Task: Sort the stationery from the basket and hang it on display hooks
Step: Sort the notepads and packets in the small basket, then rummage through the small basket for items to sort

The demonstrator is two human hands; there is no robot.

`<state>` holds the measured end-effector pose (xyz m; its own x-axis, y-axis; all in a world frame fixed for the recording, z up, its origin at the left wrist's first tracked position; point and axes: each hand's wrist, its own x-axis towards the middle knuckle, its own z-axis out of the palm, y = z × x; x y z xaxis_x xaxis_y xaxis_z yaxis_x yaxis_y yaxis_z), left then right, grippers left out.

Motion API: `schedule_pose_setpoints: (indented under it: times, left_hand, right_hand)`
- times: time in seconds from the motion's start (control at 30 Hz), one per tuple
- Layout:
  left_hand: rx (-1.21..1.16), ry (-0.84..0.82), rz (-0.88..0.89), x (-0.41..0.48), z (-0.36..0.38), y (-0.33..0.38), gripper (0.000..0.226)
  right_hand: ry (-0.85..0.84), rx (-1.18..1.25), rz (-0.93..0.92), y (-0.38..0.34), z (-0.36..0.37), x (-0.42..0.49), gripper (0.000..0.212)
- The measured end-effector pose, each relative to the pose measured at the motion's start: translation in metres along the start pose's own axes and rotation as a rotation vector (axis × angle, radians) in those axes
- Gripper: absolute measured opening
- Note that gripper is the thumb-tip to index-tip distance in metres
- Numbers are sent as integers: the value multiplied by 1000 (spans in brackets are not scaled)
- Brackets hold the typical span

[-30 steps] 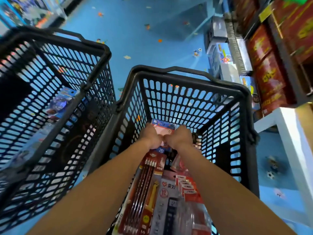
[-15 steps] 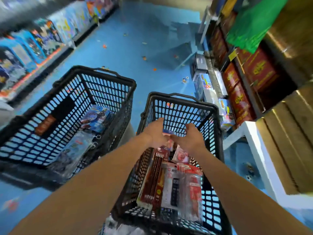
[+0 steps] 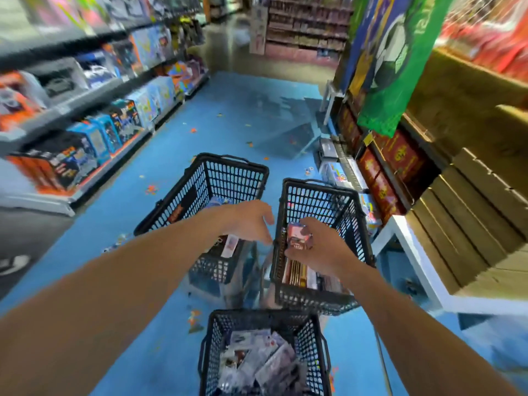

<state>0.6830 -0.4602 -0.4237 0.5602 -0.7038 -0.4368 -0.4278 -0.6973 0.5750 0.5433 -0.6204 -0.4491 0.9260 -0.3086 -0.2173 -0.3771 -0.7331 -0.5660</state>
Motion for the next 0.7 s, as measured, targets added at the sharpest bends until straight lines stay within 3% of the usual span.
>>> schedule_pose_setpoints:
  times: [0.13, 0.23, 0.37, 0.47, 0.57, 0.7]
  left_hand:
    - [12, -187, -43, -41, 13, -19, 17]
    - [18, -340, -135, -51, 43, -39, 19]
    - [68, -459, -217, -35, 116, -83, 17]
    - [132, -477, -240, -13, 187, -126, 39]
    - [157, -424, -288, 7, 257, -166, 28]
    - [86, -325, -318, 40, 344, -217, 32]
  right_hand:
    - [-64, 39, 13, -25, 28, -32, 42]
    - [-149, 14, -22, -21, 64, -42, 20]
    - [-273, -19, -9, 17, 136, -49, 8]
    - [-330, -78, 98, 65, 202, -51, 7]
    - [-337, -34, 223, 119, 271, -53, 4]
    - [-322, 27, 376, 191, 364, -56, 21]
